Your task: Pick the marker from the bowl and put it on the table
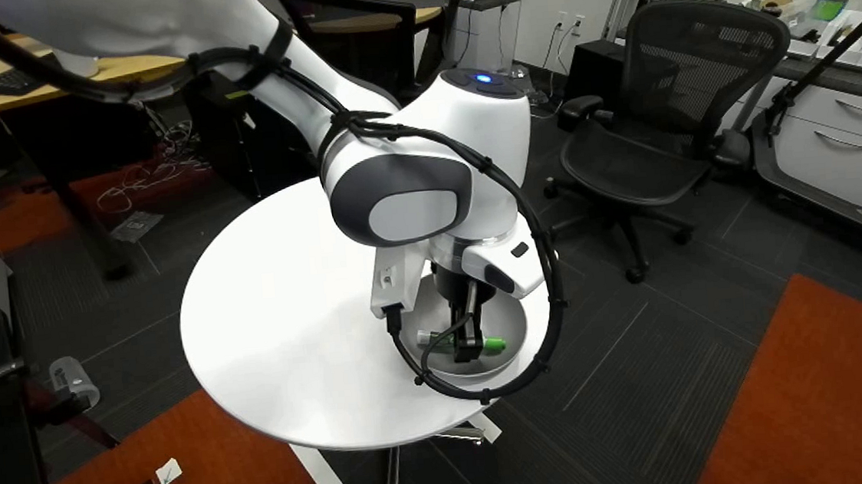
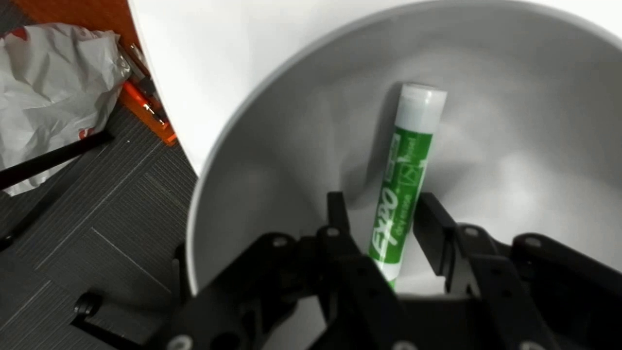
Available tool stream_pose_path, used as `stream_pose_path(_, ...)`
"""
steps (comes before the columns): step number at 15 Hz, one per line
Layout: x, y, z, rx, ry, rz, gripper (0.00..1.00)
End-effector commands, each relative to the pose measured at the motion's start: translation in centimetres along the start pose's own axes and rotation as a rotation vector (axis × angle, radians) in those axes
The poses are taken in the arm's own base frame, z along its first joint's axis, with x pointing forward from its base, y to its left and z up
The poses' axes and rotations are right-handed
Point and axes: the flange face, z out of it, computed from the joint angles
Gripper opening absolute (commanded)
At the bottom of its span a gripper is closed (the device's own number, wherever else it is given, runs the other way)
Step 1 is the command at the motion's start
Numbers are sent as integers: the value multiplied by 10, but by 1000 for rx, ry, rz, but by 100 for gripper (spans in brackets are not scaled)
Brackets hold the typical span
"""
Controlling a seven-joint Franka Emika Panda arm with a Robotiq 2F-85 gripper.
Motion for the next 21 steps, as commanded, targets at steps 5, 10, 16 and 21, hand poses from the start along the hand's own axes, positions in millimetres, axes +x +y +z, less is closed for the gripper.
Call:
stream_pose_path(5,6,1,-13,-8,2,26,5)
stream_pose_path(10,-9,9,-95,38,128,23,5)
stream_pose_path(16,-59,1,-194,131,202,-16,5)
stream_pose_path(21,-146,-44,-218,88,190,-64,5)
